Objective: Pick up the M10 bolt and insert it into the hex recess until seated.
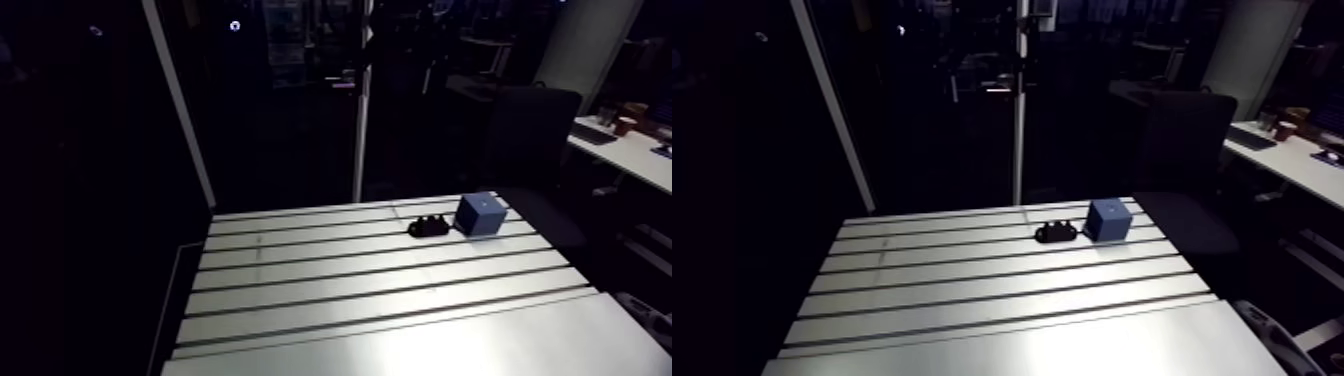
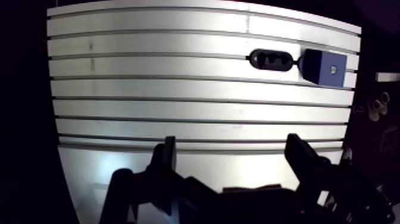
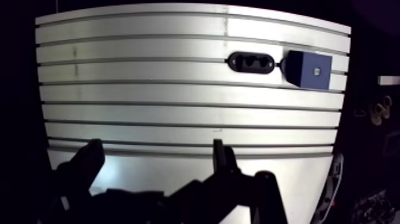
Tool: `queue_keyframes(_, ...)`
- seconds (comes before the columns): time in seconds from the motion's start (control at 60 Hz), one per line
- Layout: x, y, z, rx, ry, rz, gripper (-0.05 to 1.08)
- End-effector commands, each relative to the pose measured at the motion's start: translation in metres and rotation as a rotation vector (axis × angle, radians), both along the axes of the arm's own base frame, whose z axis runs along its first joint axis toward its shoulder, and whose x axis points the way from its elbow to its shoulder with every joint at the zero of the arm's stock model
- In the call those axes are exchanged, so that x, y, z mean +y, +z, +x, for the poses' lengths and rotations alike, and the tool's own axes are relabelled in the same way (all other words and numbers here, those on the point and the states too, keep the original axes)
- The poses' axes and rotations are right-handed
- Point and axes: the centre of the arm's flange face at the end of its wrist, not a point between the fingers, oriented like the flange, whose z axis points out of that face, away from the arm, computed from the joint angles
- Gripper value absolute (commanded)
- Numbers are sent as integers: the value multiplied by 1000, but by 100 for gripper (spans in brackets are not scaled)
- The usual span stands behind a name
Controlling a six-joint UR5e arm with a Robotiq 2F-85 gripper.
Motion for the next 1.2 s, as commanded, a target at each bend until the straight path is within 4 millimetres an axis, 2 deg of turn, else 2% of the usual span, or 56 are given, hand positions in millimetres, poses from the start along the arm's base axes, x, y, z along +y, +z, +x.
queue_keyframes(0.017, -16, 4, 23, 2, -22, -29, 1)
queue_keyframes(0.283, -12, 3, 24, -6, -28, -24, 1)
queue_keyframes(0.433, -12, 16, 30, 19, -30, -19, 1)
queue_keyframes(0.633, -12, 23, 39, 29, -32, -10, 1)
queue_keyframes(1.2, -12, 19, 39, 23, -31, -7, 1)
